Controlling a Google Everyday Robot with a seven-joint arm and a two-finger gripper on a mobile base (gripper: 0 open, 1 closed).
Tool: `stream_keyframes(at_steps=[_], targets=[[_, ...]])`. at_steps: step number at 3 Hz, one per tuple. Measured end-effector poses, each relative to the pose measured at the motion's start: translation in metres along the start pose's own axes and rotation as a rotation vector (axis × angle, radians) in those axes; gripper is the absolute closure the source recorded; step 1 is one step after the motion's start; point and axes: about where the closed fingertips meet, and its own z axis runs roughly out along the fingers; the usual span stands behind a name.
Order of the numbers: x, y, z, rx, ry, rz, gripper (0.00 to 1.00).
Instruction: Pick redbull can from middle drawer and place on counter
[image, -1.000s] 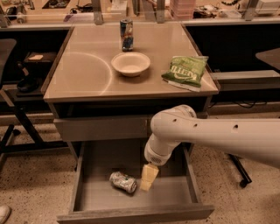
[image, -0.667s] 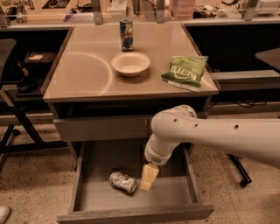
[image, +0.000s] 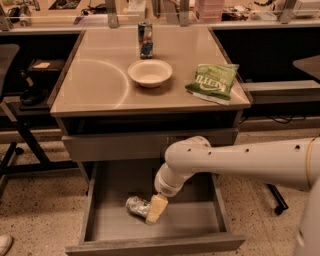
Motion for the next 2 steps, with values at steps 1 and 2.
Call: stream_keyframes(at_steps=[1, 2], targets=[[-0.0122, -0.0053, 0.0497, -0.042, -0.036, 0.032, 0.00], [-0.0122, -0.0053, 0.0497, -0.042, -0.036, 0.032, 0.00]])
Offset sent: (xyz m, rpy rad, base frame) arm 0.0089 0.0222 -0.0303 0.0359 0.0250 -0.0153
